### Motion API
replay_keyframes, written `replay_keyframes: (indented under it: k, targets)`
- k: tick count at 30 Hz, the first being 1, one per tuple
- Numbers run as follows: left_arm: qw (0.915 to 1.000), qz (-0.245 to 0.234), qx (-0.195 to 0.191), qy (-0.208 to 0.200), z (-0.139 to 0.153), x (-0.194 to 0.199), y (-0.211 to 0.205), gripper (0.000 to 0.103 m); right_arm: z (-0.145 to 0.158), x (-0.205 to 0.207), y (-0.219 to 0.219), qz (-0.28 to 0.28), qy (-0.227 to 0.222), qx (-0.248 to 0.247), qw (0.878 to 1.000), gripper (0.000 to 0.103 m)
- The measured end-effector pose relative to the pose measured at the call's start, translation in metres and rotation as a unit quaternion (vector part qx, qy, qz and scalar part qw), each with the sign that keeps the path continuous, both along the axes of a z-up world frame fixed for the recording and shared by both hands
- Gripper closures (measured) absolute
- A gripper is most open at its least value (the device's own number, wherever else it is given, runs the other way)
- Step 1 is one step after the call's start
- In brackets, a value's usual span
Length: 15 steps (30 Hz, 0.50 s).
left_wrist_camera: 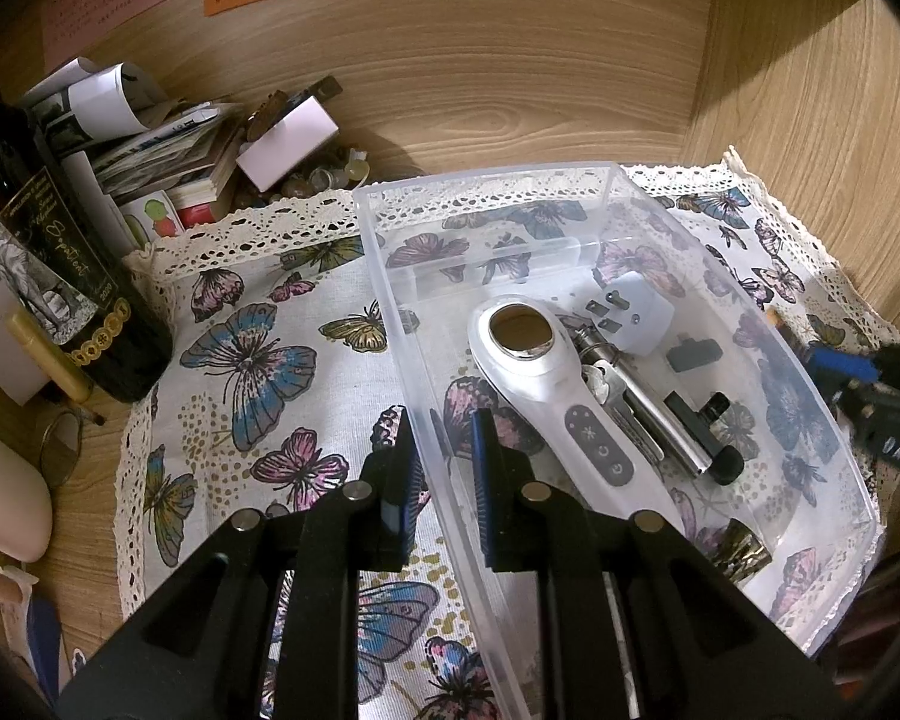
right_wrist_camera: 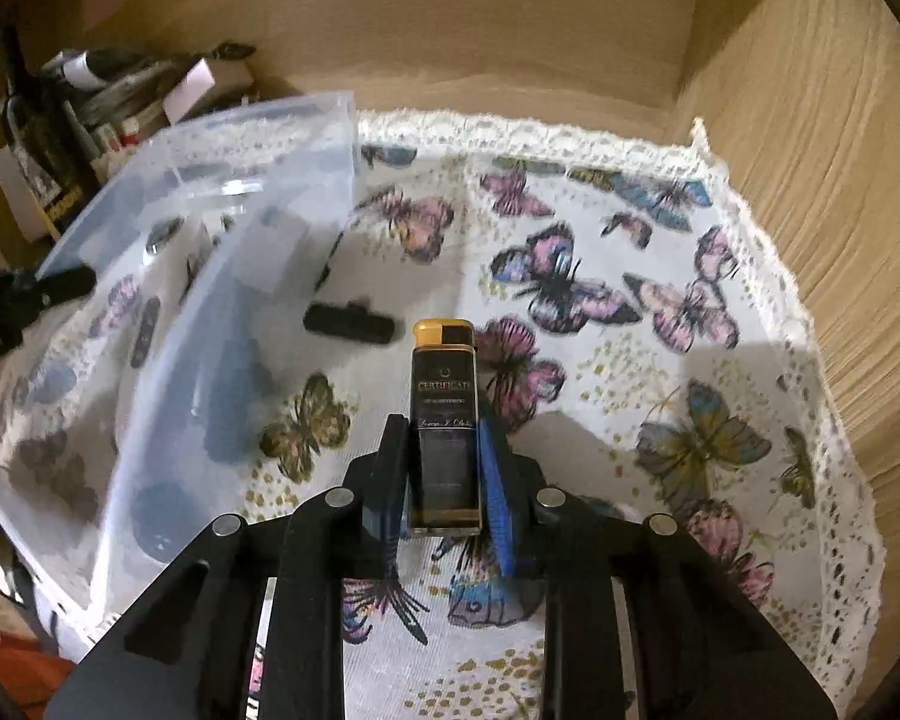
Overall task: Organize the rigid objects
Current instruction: 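Grasp the black-and-gold lighter upright with the right gripper, then lower the lighter into the clear box and open the right gripper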
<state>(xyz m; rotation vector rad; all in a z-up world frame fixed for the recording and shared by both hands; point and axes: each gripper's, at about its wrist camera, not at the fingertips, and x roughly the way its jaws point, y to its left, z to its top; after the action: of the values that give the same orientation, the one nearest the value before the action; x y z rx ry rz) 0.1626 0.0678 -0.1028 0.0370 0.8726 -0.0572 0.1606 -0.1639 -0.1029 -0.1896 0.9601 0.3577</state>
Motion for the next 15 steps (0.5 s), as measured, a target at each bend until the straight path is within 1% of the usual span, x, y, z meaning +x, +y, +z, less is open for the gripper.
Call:
replay_keyframes:
  k: [5,10,14,15]
  targets:
    - [1.0,0.0,0.0,0.0,0.0,0.0,0.0,0.088,0.029,-0.002,0.004,0.005,-0.037,0.015,0.999,0.081]
    - [1.0,0.0,-0.001,0.001,0.0,-0.001,0.0,0.088,0.052,-0.003,0.015,0.028,-0.068,0.029,0.997,0.081]
    - [1.0,0.0,-0.002,0.001,0.0,-0.001,0.0,0.088,0.067,-0.006,0.032,0.053,-0.086,0.038,0.994,0.081]
    - [1.0,0.0,-0.002,0.001,-0.001,-0.001,0.0,0.088,0.066,-0.004,0.035,0.058,-0.088,0.039,0.994,0.081]
